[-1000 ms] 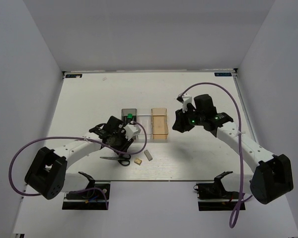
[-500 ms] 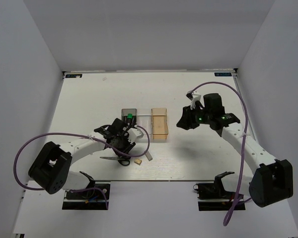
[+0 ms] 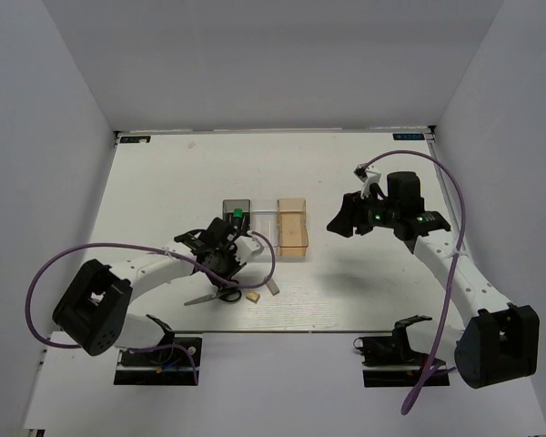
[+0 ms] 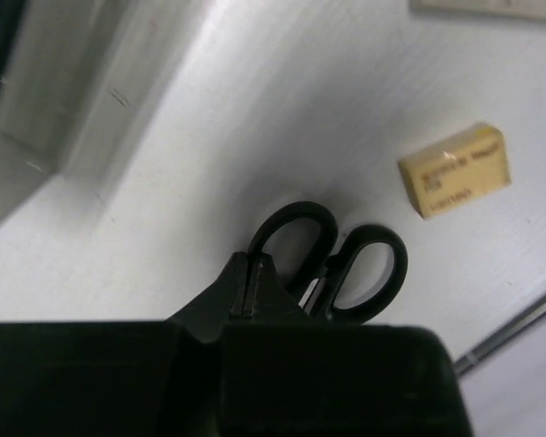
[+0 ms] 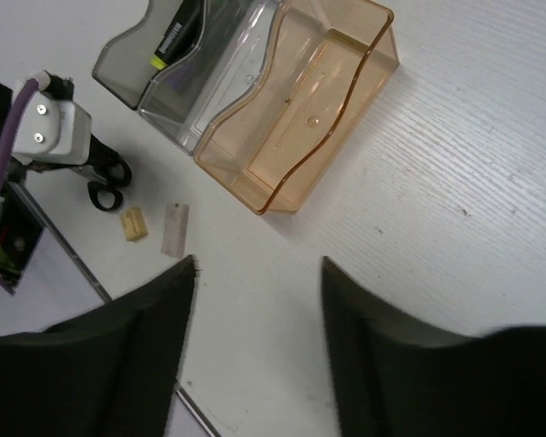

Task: Sort the stationery into containers
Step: Pick up the scissors from the center of the board, then place the scissors in the storage box.

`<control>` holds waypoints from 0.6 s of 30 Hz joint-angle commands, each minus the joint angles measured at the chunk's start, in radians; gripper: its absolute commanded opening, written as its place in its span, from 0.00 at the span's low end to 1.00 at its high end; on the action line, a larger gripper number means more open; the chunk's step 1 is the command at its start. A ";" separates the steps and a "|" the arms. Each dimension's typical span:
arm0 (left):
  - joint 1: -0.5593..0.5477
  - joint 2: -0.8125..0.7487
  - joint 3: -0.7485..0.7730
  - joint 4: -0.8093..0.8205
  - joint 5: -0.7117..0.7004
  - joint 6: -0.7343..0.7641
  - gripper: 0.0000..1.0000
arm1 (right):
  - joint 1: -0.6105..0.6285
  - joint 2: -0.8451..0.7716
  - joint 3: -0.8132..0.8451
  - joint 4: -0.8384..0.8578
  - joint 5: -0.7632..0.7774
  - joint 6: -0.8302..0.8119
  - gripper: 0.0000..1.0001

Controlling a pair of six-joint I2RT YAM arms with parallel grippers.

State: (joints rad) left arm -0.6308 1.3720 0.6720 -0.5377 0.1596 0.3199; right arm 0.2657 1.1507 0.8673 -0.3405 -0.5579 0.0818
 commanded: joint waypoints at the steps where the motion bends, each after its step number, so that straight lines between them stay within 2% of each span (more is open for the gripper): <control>1: -0.015 -0.109 0.041 -0.093 0.032 -0.041 0.00 | -0.017 -0.026 -0.007 0.023 -0.046 -0.004 0.68; 2: -0.015 -0.129 0.055 -0.097 0.078 -0.051 0.00 | -0.019 -0.023 -0.007 0.014 -0.050 -0.011 0.77; 4: -0.015 -0.187 0.109 -0.122 0.103 -0.096 0.00 | -0.022 -0.019 0.001 0.008 -0.053 -0.024 0.74; 5: -0.015 -0.212 0.124 -0.122 0.124 -0.107 0.00 | -0.022 -0.017 0.006 -0.002 -0.053 -0.030 0.58; 7: -0.015 -0.235 0.207 -0.105 0.136 -0.169 0.00 | -0.043 -0.019 0.007 -0.002 -0.053 -0.024 0.38; 8: -0.015 -0.237 0.256 -0.096 0.138 -0.204 0.00 | -0.030 -0.019 0.006 0.000 -0.047 -0.024 0.20; 11: -0.006 -0.173 0.359 -0.021 0.049 -0.347 0.00 | -0.034 -0.020 0.001 0.003 -0.033 -0.016 0.18; 12: -0.004 -0.151 0.376 0.020 -0.085 -0.413 0.00 | -0.037 -0.023 0.002 0.001 -0.025 -0.019 0.18; 14: -0.004 -0.058 0.448 0.080 -0.184 -0.517 0.00 | -0.042 -0.025 -0.001 0.001 -0.022 -0.011 0.20; 16: -0.006 -0.002 0.539 0.097 -0.364 -0.628 0.00 | -0.049 -0.025 -0.004 0.006 -0.017 -0.007 0.22; 17: -0.007 0.051 0.563 0.102 -0.383 -0.683 0.00 | -0.054 -0.025 -0.004 0.006 -0.019 -0.007 0.23; 18: -0.021 0.099 0.602 0.102 -0.464 -0.734 0.00 | -0.054 -0.023 -0.005 0.006 -0.019 -0.007 0.23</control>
State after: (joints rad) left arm -0.6415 1.3827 1.1980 -0.4793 -0.0566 -0.1944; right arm 0.2222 1.1488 0.8673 -0.3481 -0.5785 0.0719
